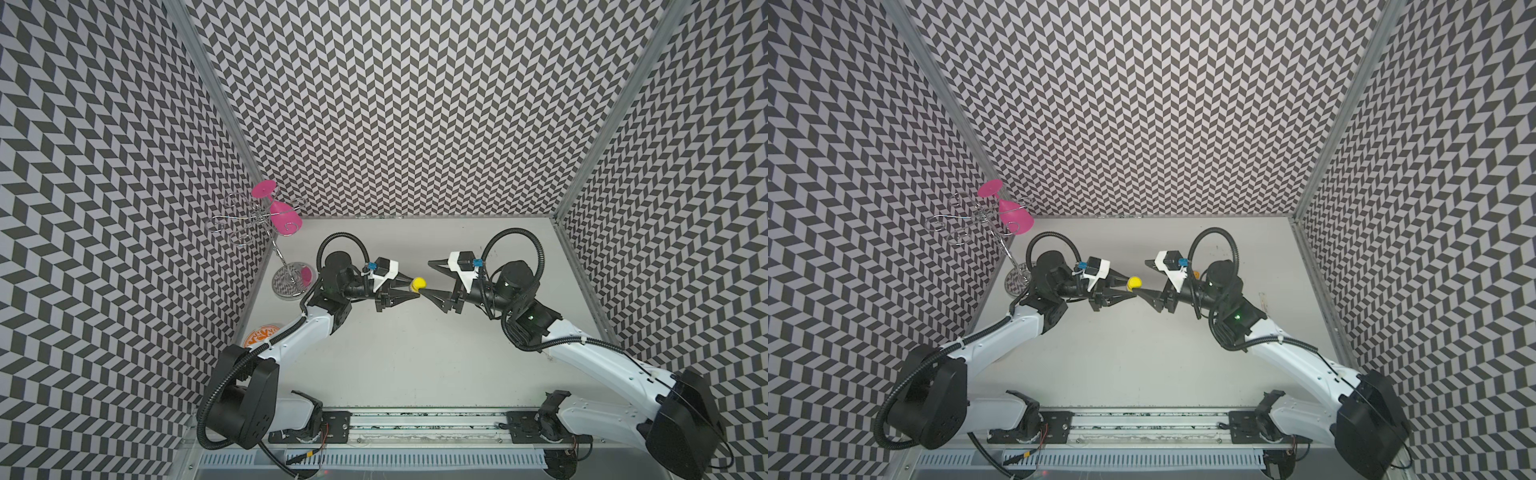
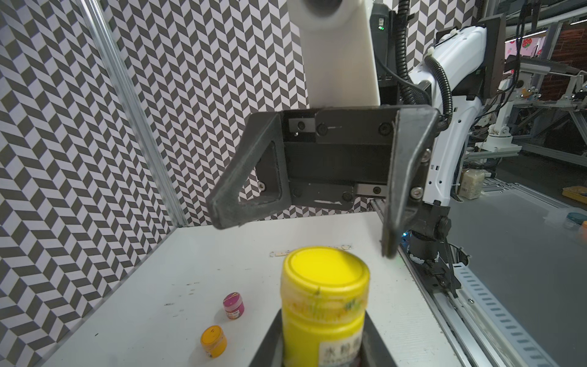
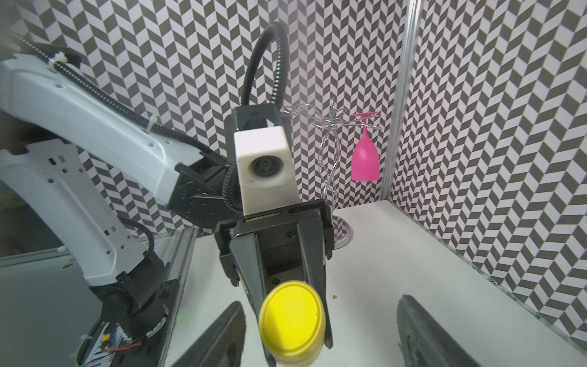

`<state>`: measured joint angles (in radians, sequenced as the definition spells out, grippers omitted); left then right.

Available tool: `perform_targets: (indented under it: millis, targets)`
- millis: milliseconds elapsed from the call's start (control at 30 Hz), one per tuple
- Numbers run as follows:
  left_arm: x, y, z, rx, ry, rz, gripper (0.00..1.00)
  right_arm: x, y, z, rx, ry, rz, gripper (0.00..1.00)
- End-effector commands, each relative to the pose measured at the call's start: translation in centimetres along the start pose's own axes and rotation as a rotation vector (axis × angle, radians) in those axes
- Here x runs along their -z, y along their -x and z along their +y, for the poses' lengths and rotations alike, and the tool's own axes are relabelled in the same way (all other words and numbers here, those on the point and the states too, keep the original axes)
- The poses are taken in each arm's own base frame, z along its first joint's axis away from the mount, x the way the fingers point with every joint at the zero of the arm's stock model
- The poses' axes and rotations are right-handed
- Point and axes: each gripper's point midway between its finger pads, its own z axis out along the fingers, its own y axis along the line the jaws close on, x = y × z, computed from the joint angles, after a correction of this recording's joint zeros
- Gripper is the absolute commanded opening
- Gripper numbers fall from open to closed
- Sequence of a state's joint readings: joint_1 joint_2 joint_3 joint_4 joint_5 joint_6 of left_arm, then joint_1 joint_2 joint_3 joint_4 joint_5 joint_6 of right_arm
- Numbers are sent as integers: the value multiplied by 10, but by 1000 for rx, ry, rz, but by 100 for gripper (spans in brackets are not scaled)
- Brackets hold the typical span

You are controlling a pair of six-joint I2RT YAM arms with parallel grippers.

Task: Close the paint jar lid
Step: Screw the lid onto the paint jar.

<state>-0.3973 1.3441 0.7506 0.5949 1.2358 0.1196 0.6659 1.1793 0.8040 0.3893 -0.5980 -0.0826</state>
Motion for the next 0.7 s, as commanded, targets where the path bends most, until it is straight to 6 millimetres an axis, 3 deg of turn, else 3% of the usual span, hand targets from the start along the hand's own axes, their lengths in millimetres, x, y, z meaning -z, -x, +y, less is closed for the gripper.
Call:
perform_targets:
  millis: [0, 300, 667]
  targets:
    - [-2, 14, -4, -34, -37, -16, 27, -2, 25, 11, 76, 78, -67, 70]
    - [-3, 13, -3, -31, -37, -15, 27, -11, 17, 18, 82, 131, -30, 58]
    - [-4, 13, -2, -27, -36, -14, 27, -19, 8, 15, 72, 109, 1, 52]
